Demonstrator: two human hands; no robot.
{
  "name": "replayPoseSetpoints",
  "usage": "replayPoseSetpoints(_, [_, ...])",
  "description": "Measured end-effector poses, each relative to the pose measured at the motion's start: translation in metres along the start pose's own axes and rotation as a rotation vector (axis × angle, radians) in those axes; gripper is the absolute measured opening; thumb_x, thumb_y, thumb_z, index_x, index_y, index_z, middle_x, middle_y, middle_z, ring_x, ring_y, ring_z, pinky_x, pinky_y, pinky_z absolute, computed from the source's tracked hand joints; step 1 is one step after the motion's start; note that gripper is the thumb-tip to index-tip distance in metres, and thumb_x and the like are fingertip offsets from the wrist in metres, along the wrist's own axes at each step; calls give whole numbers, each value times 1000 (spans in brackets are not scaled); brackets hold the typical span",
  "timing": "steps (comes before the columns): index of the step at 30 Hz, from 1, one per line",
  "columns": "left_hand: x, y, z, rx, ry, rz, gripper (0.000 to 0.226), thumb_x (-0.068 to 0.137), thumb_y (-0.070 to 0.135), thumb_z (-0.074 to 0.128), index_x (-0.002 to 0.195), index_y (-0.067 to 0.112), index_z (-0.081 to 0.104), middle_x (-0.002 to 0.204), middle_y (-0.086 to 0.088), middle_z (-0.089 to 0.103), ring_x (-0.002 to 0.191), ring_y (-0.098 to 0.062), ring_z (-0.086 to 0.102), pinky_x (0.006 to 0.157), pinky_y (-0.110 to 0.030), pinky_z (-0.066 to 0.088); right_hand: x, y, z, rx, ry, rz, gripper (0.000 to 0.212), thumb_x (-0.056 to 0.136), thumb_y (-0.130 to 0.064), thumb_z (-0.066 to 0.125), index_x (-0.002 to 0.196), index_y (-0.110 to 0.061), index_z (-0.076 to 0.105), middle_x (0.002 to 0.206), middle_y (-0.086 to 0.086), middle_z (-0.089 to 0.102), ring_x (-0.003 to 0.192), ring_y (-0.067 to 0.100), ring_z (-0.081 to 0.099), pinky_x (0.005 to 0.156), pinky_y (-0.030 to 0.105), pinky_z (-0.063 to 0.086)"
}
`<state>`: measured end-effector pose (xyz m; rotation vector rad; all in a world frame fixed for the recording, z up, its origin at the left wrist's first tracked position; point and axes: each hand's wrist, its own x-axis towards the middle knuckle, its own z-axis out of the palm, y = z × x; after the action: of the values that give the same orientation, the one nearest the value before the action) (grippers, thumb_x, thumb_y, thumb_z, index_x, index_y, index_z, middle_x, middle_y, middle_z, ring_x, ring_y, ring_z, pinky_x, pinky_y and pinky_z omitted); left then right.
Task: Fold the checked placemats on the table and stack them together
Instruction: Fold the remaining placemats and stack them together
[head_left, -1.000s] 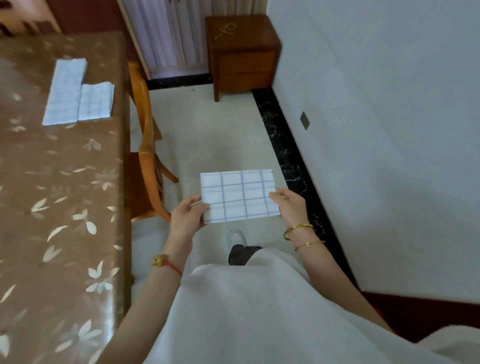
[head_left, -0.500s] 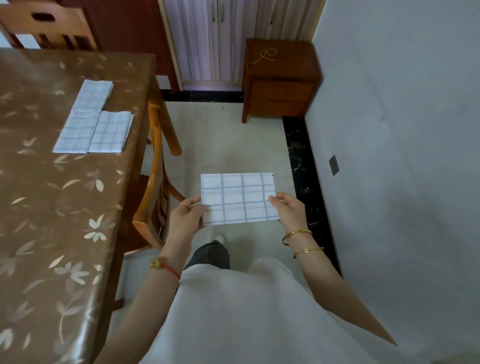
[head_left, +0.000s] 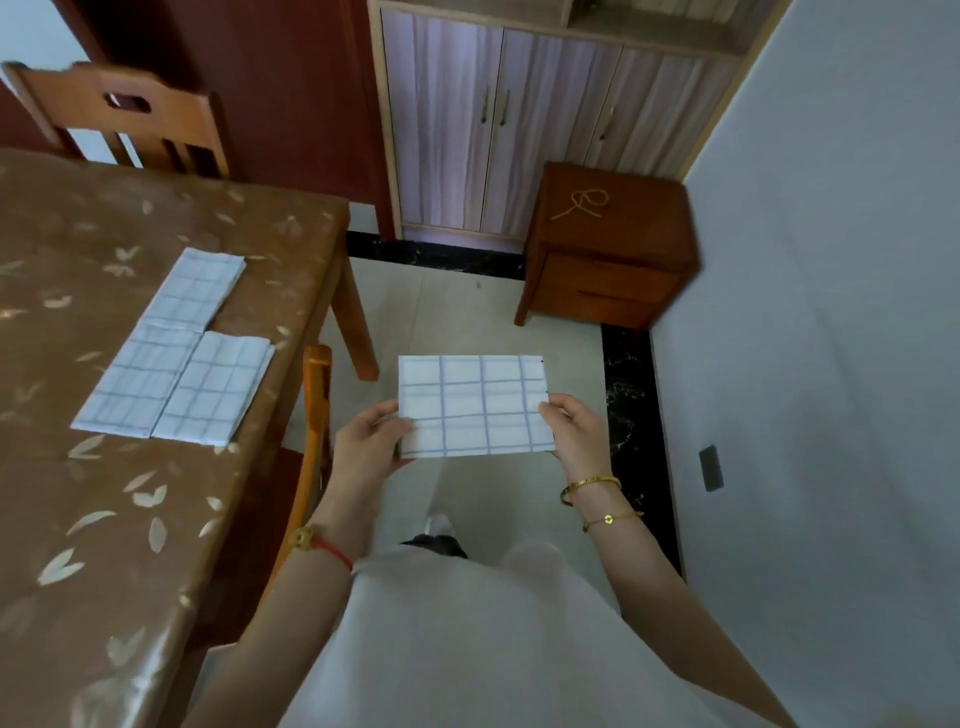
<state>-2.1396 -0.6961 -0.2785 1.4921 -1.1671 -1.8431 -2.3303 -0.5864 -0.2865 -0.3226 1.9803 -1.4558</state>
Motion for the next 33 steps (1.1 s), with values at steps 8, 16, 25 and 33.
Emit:
replayPoseSetpoints(8, [87,64,2,-21,90,42,17,93,6,61,100,19,69,102,-3,72,96,-20,69,87,-37,57,107,-50,65,-18,-97,-21,9,90,-9,60,93,-11,69,80,2,64,75,11,57,69,24,45])
replayPoseSetpoints(16, [160,95,-4,-57,256,21,15,92,7,62,99,18,70,100,-6,71,91,-19,66,80,-33,54,192,-82,131,-64,-240,-22,9,91,-7,60,92,-10,68,82,1,66,79,13,59,68,21,47])
replayPoseSetpoints(25, [247,134,-9,-218,547,-9,20,91,6,59,98,20,73,84,-4,67,73,-20,56,61,-27,45,309,-145,237,-263,-565,-70,10,89,-4,59,87,-10,67,77,0,66,71,11,59,61,17,48])
replayPoseSetpoints(33, [272,153,-12,-436,869,-46,22,92,5,59,92,25,69,88,-2,72,81,-22,65,77,-41,55,363,-181,340,-452,-930,-144,18,86,-6,63,76,-20,66,81,2,69,80,18,62,78,33,51])
